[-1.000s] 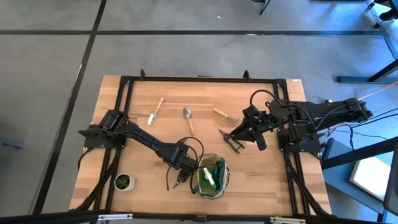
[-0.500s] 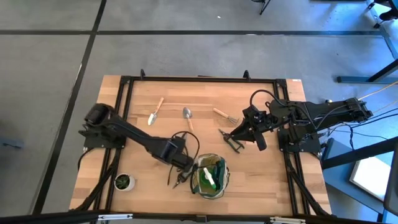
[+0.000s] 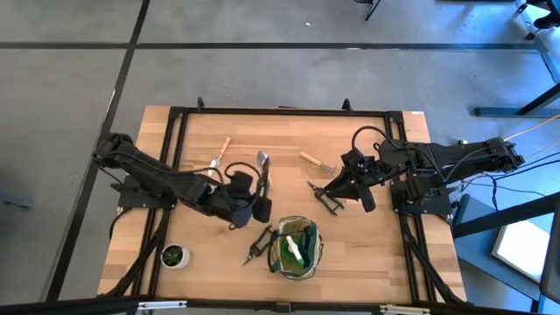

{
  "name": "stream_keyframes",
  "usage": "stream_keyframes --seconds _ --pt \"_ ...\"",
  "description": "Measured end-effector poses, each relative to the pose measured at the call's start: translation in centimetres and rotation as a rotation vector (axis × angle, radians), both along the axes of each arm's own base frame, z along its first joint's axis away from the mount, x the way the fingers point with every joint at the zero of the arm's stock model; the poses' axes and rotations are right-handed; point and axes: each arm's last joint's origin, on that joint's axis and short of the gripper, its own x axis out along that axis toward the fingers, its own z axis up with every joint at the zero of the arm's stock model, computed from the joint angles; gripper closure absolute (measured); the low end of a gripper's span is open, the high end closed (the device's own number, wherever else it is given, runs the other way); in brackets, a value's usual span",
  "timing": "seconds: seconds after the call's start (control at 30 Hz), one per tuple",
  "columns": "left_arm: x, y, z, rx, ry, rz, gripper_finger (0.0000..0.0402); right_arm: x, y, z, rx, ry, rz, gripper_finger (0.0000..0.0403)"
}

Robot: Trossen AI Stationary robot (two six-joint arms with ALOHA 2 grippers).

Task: Pick & Place Garden tools in Gardening bag
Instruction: Put the green shear scissors into the gardening bag

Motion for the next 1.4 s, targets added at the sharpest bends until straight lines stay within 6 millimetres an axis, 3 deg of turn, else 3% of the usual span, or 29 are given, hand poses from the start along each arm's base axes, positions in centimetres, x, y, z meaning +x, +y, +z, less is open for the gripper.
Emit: stream_keyframes --seconds 0.3,0.7,0.9,1.23,1.4 --pt "0.3 -1.9 2.6 0.063 -0.307 0.079 0.0363 -0.2 0.6 0.0 0.047 0.012 0.075 0.0286" --pt "-0.2 -4.9 3.9 0.199 -0.437 0.046 0.0363 -0.2 2.0 1.3 0.120 -0.102 0.059 0.0286" --pt "0.6 -7.6 2.2 0.236 -0.441 0.002 0.0363 -0.4 3.1 2.1 0.159 -0.170 0.041 0.0286" --pt "3.7 -11.3 -3.2 0.186 -0.466 -0.008 0.0363 -1.0 4.7 2.4 0.159 -0.206 0.006 0.0286" --pt "4.0 -12.0 -3.5 0.127 -0.486 -0.009 0.0363 -1.2 5.2 2.5 0.167 -0.216 0.031 0.0286"
